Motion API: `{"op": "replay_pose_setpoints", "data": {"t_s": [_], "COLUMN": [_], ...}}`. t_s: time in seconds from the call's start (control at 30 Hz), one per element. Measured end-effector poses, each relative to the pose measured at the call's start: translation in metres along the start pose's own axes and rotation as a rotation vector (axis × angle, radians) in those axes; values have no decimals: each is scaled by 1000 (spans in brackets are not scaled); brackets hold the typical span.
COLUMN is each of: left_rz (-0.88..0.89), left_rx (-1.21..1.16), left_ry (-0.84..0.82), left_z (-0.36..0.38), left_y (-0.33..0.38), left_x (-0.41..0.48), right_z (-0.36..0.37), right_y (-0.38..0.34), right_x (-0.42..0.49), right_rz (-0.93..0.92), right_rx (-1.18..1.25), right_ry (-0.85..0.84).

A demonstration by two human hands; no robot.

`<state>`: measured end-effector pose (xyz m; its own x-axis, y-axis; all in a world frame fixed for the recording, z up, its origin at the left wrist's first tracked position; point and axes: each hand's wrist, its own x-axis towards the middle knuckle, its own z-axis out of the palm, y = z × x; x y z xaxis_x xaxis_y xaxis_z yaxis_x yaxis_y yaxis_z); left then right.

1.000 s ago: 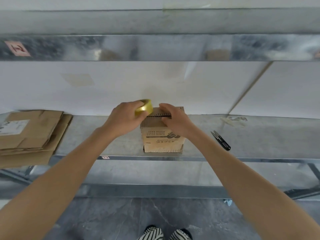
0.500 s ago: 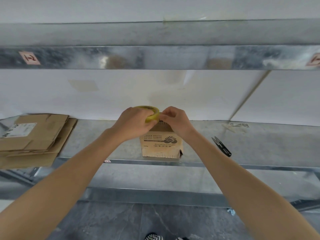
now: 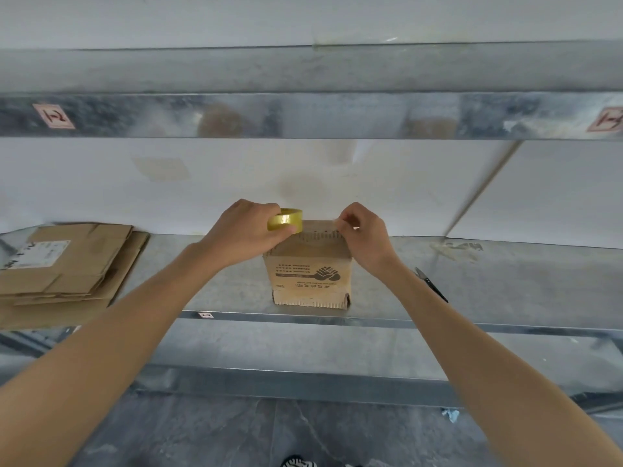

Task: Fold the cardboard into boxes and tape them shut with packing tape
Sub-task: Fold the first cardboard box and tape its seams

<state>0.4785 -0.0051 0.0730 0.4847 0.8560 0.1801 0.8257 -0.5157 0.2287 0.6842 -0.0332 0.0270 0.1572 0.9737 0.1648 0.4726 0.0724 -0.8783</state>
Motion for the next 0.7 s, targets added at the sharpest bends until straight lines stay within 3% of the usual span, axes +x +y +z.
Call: {"op": "replay_pose_setpoints", "data": {"t_s": [0.33, 0.57, 0.7], "left_rz": [-12, -23, -93], "left_rx": [109, 96, -115], "left_ry": [-19, -68, -116], "left_z": [-1, -2, -10], "left_y": [15, 14, 1], "left_x": [17, 16, 13], "right_z": [-4, -7, -11], "right_y": [-4, 2, 2], "right_x": [-6, -1, 3], "right_rz": [-121, 218, 299], "right_rx": [-354, 140, 288], "right_ry": [92, -21, -10]}}
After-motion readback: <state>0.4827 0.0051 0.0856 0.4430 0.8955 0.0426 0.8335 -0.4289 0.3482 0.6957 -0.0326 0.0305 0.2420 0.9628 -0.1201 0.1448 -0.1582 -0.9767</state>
